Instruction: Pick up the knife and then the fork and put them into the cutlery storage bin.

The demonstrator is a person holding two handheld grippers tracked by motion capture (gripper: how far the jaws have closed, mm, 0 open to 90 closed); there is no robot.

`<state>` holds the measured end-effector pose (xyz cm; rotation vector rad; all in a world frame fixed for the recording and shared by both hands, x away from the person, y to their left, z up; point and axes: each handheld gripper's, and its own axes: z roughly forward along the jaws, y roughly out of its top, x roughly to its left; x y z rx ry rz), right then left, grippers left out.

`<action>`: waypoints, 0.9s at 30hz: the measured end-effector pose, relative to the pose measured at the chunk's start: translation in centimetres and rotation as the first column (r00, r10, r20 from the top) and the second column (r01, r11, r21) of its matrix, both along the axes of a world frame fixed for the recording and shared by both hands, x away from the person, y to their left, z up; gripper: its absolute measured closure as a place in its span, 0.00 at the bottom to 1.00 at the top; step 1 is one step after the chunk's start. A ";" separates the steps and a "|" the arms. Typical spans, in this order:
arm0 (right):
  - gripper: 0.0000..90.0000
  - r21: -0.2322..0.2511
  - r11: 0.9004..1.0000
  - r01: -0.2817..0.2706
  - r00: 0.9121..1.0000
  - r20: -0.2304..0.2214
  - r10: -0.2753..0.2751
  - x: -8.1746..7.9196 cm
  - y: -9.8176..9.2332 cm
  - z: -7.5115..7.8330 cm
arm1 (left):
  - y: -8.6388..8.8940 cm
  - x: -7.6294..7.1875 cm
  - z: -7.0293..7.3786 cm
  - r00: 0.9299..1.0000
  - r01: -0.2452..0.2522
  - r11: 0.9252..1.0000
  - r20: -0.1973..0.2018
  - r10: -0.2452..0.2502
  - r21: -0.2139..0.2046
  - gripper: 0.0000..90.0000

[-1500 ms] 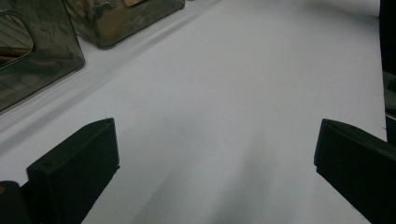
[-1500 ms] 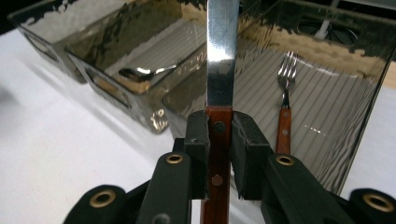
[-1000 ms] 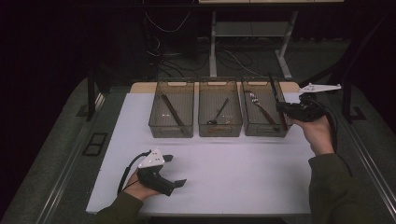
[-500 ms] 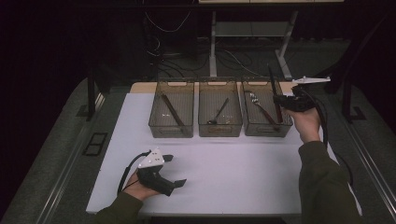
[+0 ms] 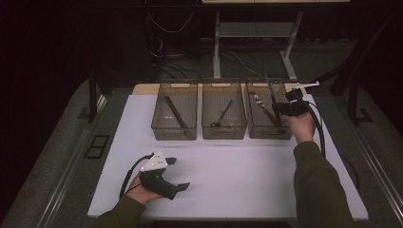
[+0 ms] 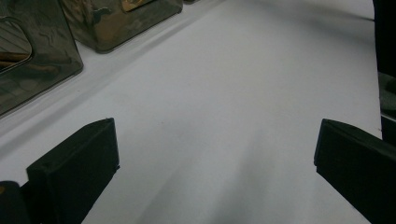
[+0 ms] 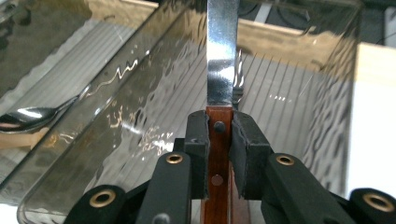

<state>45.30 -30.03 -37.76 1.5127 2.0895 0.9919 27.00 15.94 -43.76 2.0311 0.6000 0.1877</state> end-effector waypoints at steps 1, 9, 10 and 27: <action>0.86 -0.013 1.000 0.001 1.000 -0.003 -0.001 0.1 0.1 -0.2 | 0.0 0.0 0.0 1.000 0.002 1.000 0.000 -0.002 0.003 0.00; 0.86 -0.054 0.999 0.002 0.999 -0.051 -0.004 0.5 0.7 -1.1 | 0.0 0.0 0.0 1.000 0.002 1.000 0.000 -0.002 0.002 0.00; 0.86 -0.057 0.998 -0.003 0.998 -0.060 0.000 0.5 0.7 -1.2 | 0.0 0.0 0.0 1.000 0.003 1.000 0.001 -0.003 0.005 0.00; 0.55 -0.024 1.000 -0.017 0.997 -0.078 0.015 0.2 -0.3 -1.0 | -0.1 0.0 0.0 1.000 0.004 1.000 0.000 -0.004 0.006 0.00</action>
